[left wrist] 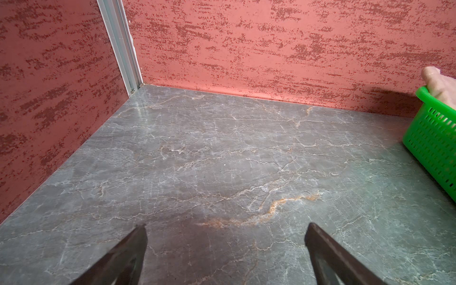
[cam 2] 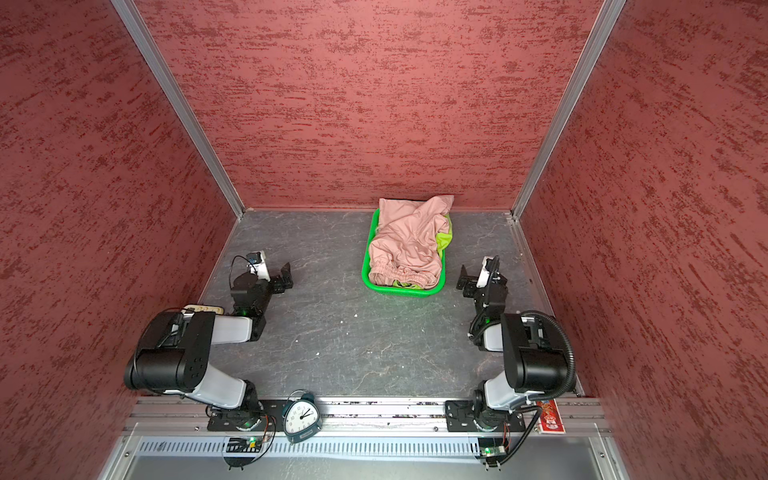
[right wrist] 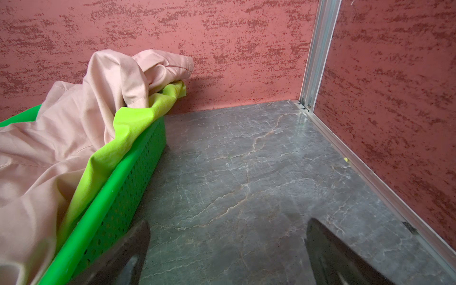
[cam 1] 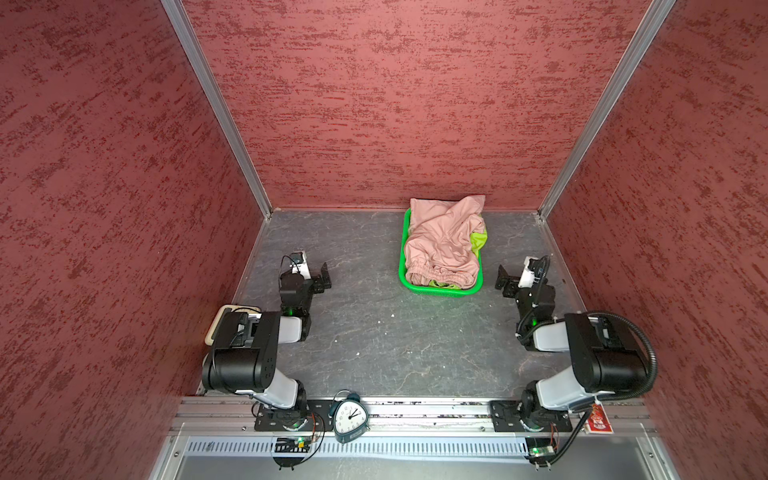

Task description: Fold and stack the shorts

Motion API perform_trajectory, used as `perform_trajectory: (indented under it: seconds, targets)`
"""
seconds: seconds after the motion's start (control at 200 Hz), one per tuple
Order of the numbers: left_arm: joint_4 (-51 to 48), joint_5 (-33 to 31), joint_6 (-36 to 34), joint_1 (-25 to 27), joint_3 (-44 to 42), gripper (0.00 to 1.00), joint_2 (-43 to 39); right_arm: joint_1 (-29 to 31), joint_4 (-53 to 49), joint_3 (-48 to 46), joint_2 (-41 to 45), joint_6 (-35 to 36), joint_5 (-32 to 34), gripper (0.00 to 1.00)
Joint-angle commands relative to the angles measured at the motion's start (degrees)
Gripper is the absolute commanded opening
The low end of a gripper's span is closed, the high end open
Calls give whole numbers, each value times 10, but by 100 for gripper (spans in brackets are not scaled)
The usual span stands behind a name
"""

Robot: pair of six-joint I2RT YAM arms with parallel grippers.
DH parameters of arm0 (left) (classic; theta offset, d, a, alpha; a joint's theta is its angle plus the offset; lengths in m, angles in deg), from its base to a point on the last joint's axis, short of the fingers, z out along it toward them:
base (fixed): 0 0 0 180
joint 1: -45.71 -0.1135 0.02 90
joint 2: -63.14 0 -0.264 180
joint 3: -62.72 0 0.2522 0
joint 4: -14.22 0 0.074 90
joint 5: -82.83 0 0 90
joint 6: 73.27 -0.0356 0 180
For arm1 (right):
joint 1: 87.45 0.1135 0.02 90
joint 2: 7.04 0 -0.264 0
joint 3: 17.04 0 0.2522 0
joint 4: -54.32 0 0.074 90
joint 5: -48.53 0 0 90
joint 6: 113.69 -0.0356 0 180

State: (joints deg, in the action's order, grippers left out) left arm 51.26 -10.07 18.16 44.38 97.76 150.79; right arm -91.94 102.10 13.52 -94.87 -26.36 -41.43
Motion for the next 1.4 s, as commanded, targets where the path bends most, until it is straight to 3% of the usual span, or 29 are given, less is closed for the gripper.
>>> perform_trajectory:
  seconds: [0.0,0.125,0.255,0.336,0.436,0.656,0.857,1.032,1.237,1.317,1.393]
  targets:
    - [-64,-10,-5,2,26,99,-38,6,-55,27,38,20,-21,96]
    - [-220,-42,-7,30,74,99,-128,18,-275,106,138,6,-25,92]
    - [-397,5,48,83,154,99,-212,39,-501,232,179,-19,-49,92]
    - [-468,21,59,143,226,99,-206,46,-612,310,176,-37,-59,92]
    - [-566,29,41,227,351,99,-141,57,-693,360,187,-48,-72,92]
    - [-810,8,-53,349,658,99,81,61,-804,381,267,-80,-95,93]
    - [-933,49,-99,374,851,99,251,61,-874,390,293,-82,-98,94]
    - [-988,69,-114,383,933,99,329,62,-872,375,311,-87,-107,94]
    - [-1021,77,-125,394,968,100,384,62,-848,349,316,-101,-123,95]
    - [-1021,76,-129,398,970,91,394,62,-841,342,313,-103,-119,95]
    - [-1029,79,-124,398,983,69,406,62,-833,337,310,-106,-118,95]
